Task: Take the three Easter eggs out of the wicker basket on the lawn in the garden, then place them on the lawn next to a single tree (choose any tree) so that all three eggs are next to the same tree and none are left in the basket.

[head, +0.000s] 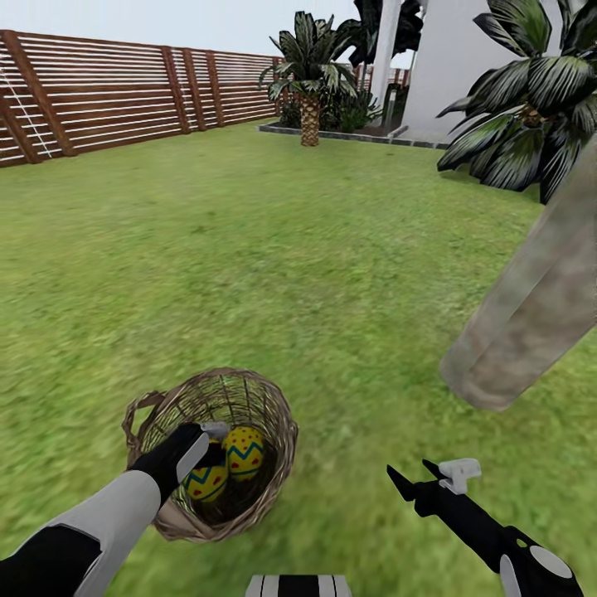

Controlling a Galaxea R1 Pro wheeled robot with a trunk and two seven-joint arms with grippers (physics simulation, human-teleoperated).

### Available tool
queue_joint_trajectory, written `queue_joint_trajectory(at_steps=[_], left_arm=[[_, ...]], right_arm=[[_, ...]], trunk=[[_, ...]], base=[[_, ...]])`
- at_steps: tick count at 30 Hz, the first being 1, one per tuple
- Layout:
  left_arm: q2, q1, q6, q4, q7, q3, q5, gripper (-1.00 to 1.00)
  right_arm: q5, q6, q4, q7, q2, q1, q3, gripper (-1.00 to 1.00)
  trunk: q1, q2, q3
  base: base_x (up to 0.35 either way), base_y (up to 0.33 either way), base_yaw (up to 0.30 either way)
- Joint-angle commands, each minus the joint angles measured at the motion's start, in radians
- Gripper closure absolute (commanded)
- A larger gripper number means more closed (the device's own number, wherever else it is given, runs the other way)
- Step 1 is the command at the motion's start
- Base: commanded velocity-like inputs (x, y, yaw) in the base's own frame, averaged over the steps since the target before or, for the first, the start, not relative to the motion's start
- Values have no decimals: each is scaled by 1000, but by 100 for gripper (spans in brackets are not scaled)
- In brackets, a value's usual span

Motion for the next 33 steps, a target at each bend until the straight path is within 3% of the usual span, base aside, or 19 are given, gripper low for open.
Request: queue_joint_trajectory(at_steps=[1, 21, 26, 33], left_arm=[[1, 0, 4, -2, 7, -7, 11, 100], [1, -1, 11, -1, 8, -7, 14, 100], [1, -1, 73, -2, 15, -7, 13, 100], [1, -1, 86, -4, 16, -7, 13, 100]], right_arm=[[3, 7, -1, 7, 1, -1, -3, -100], [3, 8, -1, 7, 1, -1, -3, -100], [3, 8, -1, 7, 1, -1, -3, -100], [3, 8, -1, 7, 1, -1, -3, -100]], trunk=[[-1, 0, 3], [-10, 5, 81], [-12, 6, 100], [-15, 7, 127]], base=[[0, 0, 0], [0, 0, 0], [0, 0, 0], [0, 0, 0]])
